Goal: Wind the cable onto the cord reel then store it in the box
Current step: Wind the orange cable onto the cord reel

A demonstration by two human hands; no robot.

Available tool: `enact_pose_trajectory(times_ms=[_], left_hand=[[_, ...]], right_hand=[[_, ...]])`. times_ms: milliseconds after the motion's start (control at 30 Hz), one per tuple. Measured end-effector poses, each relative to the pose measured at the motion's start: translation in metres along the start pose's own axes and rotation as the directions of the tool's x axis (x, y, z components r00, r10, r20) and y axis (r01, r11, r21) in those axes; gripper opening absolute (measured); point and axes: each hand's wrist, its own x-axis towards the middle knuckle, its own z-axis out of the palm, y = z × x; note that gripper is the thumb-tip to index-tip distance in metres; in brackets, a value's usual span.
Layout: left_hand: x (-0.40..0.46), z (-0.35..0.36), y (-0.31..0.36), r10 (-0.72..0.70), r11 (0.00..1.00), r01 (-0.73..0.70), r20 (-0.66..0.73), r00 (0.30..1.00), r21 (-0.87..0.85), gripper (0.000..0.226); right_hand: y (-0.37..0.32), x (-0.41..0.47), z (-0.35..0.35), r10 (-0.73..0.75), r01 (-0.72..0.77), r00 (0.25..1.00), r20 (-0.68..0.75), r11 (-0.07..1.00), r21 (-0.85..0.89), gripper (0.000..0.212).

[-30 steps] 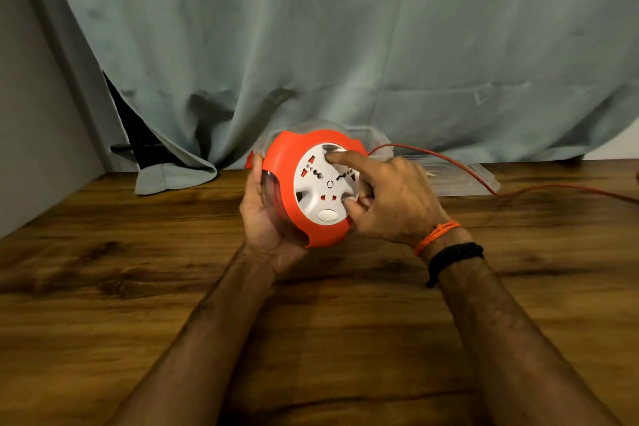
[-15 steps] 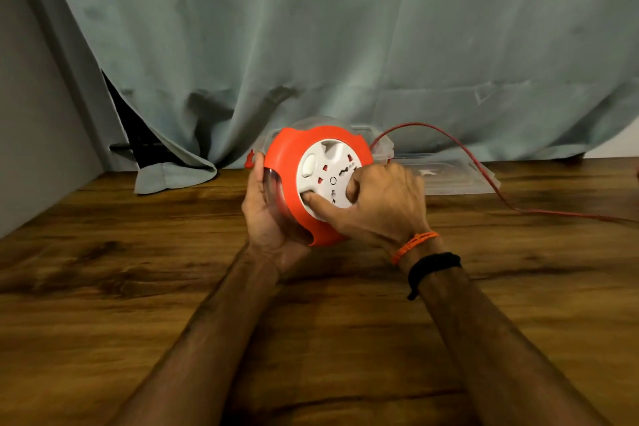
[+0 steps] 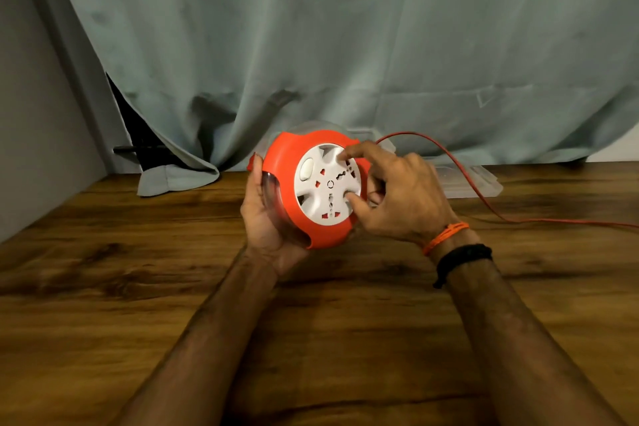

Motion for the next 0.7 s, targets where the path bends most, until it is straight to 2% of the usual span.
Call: enact_pose_trajectory(times_ms=[100,333,400,533,700], left_hand=[[0.0,-0.001,0.0,-0.005,1.0,0.005,0.024,1.0,-0.003,0.091],[0.0,0.0,-0.002,0.007,1.0,-0.007,0.01,1.0,-0.002,0.09],[0.0,0.002,-0.001,0.021,1.0,-0.021,0.013,1.0,-0.001,0.09],[0.0,0.009,0.0,0.073,0.997,-0.073,-0.013,0.997,0.005,0.088],[-0.001,0.01,0.001,0.104,0.994,-0.103,-0.066,0.992,0.031,0.084]], right_hand=[[-0.002,-0.001,0.003,-0.053,0.056,0.997,0.047,0.996,-0.067,0.062],[0.001,0.0,0.011,-0.071,0.07,0.997,0.001,0.984,-0.163,0.06],[0.002,-0.001,0.012,-0.026,0.024,1.0,-0.004,0.985,-0.168,0.061],[-0.003,-0.005,0.019,0.109,-0.13,0.984,-0.141,0.98,-0.148,0.064],[-0.02,-0.002,0.032,0.21,-0.233,0.967,-0.146,0.957,-0.172,0.079]])
